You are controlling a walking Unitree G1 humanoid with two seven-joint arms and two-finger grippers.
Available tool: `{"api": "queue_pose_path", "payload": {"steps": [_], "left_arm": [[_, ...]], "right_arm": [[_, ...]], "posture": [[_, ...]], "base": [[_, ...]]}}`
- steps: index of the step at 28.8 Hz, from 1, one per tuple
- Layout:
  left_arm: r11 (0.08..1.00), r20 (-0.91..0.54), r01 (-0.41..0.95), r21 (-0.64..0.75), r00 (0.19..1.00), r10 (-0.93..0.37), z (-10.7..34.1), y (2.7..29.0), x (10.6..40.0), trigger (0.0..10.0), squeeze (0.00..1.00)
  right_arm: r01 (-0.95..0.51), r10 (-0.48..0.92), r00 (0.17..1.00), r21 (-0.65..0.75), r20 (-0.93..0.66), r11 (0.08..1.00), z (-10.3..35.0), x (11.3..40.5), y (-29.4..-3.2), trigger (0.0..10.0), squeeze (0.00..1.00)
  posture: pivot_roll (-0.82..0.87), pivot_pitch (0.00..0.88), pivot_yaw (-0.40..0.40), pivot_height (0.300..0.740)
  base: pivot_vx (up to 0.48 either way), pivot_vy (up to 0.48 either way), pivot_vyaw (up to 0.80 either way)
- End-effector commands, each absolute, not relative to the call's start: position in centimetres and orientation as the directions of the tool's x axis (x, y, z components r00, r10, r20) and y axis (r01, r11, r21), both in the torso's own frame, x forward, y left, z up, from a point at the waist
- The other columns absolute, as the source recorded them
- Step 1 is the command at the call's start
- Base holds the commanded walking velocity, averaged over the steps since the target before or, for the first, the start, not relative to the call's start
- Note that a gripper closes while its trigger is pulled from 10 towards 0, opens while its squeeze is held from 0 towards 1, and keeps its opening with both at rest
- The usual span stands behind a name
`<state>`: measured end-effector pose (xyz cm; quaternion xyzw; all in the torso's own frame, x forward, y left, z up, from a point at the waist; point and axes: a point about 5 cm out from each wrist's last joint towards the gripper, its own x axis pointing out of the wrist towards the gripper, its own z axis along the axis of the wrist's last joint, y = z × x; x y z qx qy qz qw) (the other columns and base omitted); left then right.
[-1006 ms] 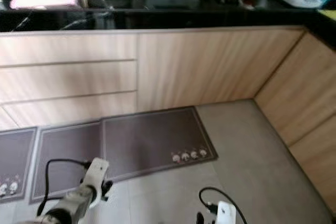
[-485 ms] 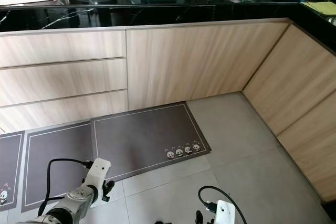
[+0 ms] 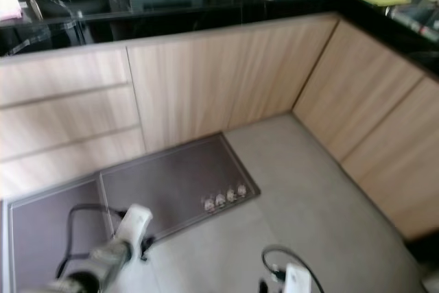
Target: Kitchen organization
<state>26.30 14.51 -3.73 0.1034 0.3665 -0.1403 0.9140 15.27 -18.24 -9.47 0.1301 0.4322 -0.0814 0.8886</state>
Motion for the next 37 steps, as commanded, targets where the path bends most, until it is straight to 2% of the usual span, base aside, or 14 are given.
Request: {"api": "queue_pose_path", "payload": {"steps": [1,18,24,37], "left_arm": [[0.938,-0.728,0.333,0.093,0.665,-0.164,-4.45,15.11,25.37,10.0,0.00],[0.937,-0.734,0.337,0.096,0.659,-0.162,-4.48,15.29,25.35,10.0,0.00],[0.934,-0.737,0.342,0.107,0.658,-0.157,-4.50,15.36,25.33,10.0,0.00],[0.929,-0.741,0.354,0.110,0.652,-0.161,-4.56,15.42,25.22,10.0,0.00]], "right_arm": [[0.263,-0.029,0.595,0.161,-0.803,0.951,-9.80,14.48,-18.02,10.0,0.00],[0.267,-0.031,0.599,0.164,-0.800,0.950,-9.74,14.64,-18.09,10.0,0.00],[0.266,-0.030,0.599,0.164,-0.800,0.950,-9.74,14.63,-18.06,10.0,0.00],[0.261,-0.022,0.597,0.168,-0.802,0.951,-9.81,14.50,-17.83,10.0,0.00]], "posture": [[0.15,0.134,-0.142,0.740],[0.14,0.148,-0.138,0.740],[0.14,0.146,-0.136,0.740],[0.15,0.122,-0.127,0.740]], "base": [[0.000,0.000,-0.58],[0.000,0.000,-0.58],[0.336,0.000,-0.58],[0.000,0.000,-0.58]]}}
